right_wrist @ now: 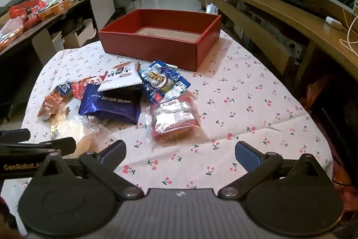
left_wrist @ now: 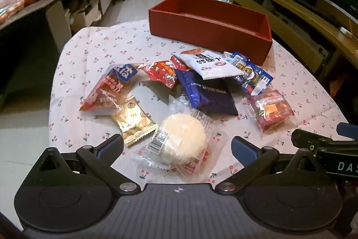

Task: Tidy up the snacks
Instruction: 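Move both grippers toward the snack pile on the table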

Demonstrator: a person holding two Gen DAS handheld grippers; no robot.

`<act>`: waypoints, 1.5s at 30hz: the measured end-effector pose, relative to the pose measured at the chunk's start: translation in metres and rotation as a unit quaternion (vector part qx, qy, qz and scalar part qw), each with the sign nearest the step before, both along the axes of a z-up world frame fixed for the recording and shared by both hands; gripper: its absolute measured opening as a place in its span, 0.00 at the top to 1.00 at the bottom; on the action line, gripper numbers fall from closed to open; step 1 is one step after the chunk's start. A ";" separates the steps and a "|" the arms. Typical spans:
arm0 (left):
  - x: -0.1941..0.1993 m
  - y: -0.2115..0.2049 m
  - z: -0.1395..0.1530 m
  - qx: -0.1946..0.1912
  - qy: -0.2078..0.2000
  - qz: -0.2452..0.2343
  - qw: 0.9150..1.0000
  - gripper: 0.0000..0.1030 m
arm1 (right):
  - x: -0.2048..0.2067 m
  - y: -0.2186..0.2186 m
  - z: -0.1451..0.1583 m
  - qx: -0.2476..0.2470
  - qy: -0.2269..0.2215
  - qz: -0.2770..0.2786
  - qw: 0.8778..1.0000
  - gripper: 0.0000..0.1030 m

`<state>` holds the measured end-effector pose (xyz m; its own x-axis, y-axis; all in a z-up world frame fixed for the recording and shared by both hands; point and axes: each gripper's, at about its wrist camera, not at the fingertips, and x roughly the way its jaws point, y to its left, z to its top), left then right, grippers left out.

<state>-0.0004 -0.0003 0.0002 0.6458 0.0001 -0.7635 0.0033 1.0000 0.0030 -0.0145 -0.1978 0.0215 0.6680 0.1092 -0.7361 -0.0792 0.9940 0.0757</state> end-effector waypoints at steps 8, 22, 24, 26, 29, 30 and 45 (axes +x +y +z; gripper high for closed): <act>0.000 0.001 -0.003 -0.007 0.011 0.001 1.000 0.00 | -0.002 0.003 -0.004 -0.008 0.010 0.005 1.000 0.00; 0.001 0.001 -0.006 -0.015 0.018 -0.001 1.000 0.00 | 0.003 0.004 -0.007 -0.012 0.023 0.006 1.000 0.00; 0.001 0.001 -0.007 -0.015 0.019 -0.002 1.000 0.00 | 0.003 0.003 -0.007 -0.012 0.023 0.006 1.000 0.00; 0.001 0.001 -0.007 -0.016 0.020 -0.001 1.000 0.00 | 0.003 0.004 -0.008 -0.012 0.024 0.006 1.000 0.00; 0.002 0.001 -0.008 -0.017 0.023 -0.002 1.000 0.01 | 0.004 0.004 -0.009 -0.013 0.026 0.006 1.000 0.00; 0.002 0.001 -0.008 -0.017 0.024 -0.002 1.000 0.01 | 0.004 0.004 -0.009 -0.013 0.026 0.006 1.000 0.00; 0.003 0.000 -0.012 -0.019 0.030 -0.003 0.999 0.02 | 0.006 0.004 -0.012 -0.013 0.033 0.005 0.999 0.00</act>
<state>0.0023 -0.0007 -0.0117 0.5980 -0.0344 -0.8008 0.0093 0.9993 -0.0361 -0.0090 -0.1939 0.0094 0.6169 0.0969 -0.7810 -0.0856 0.9948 0.0558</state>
